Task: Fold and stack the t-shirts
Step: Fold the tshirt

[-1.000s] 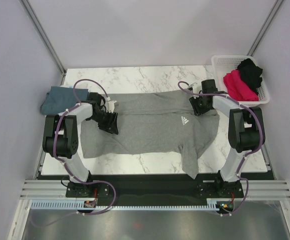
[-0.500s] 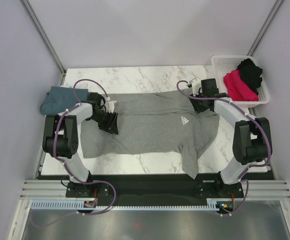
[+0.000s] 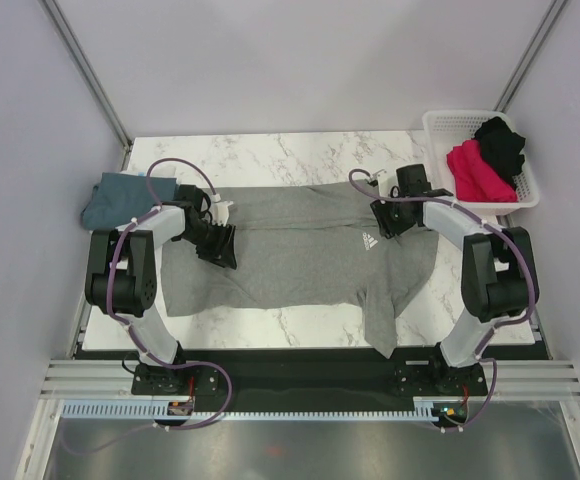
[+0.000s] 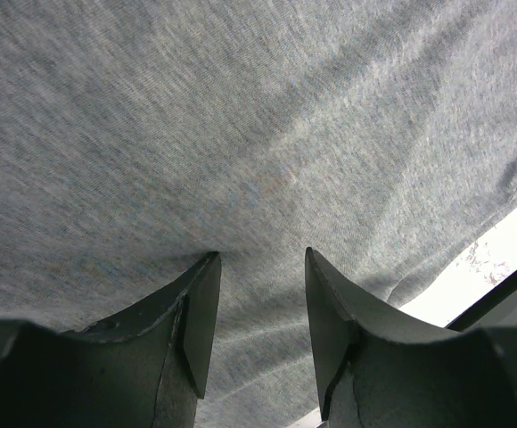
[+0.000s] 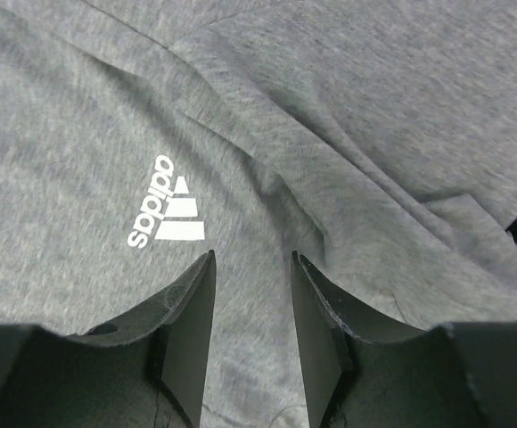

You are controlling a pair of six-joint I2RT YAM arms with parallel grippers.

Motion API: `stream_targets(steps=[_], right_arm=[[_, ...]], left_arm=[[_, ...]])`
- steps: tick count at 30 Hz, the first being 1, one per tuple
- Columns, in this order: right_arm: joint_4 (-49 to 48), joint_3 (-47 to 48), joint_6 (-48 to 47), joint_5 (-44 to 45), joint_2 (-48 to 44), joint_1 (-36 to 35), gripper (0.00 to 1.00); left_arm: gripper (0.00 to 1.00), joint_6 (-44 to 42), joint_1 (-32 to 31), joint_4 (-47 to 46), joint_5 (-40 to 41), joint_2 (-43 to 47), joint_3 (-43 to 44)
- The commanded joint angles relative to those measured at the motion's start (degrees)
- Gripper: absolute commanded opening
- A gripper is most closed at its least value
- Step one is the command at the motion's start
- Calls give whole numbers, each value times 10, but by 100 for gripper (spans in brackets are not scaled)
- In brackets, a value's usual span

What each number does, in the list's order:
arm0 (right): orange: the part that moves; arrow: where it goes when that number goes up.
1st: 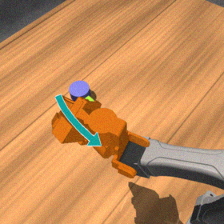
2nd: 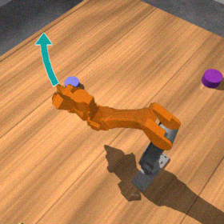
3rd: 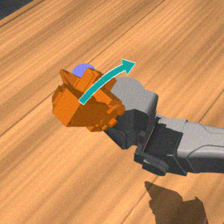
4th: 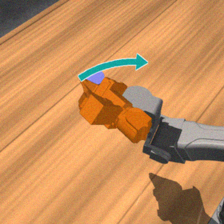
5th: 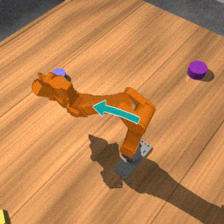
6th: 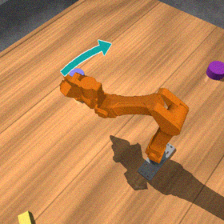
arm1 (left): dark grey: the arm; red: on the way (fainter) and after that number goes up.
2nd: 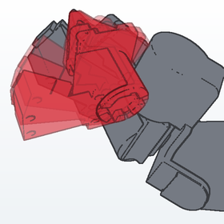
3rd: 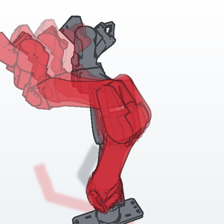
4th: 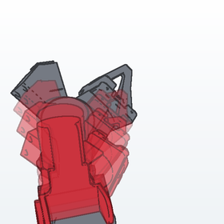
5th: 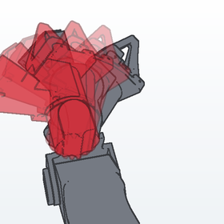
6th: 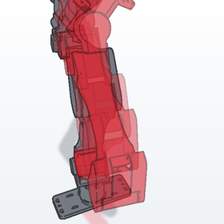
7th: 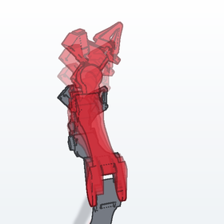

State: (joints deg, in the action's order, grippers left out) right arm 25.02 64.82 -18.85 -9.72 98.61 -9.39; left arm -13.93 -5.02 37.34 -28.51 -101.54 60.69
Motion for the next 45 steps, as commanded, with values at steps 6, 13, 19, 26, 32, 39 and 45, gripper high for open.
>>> stream_targets(steps=[6,13,19,26,32,39,45], right_arm=[[-8,69,0,-4,62,8,47],[-9,91,5,1,85,27,47],[-9,85,0,7,86,38,47],[-22,66,0,33,73,39,47],[-63,65,8,130,77,39,47],[-93,84,12,185,73,39,47],[-98,80,24,192,34,39,47]], left_arm=[[51,5,-4,-14,29,-4,-11],[51,6,-4,-14,28,-13,-9],[51,8,-5,-14,27,-20,-4],[51,8,-5,-15,24,-21,-2],[51,8,-5,-13,29,-17,-4],[51,7,-5,-14,33,-6,-9],[51,8,-5,-14,30,0,-9]])
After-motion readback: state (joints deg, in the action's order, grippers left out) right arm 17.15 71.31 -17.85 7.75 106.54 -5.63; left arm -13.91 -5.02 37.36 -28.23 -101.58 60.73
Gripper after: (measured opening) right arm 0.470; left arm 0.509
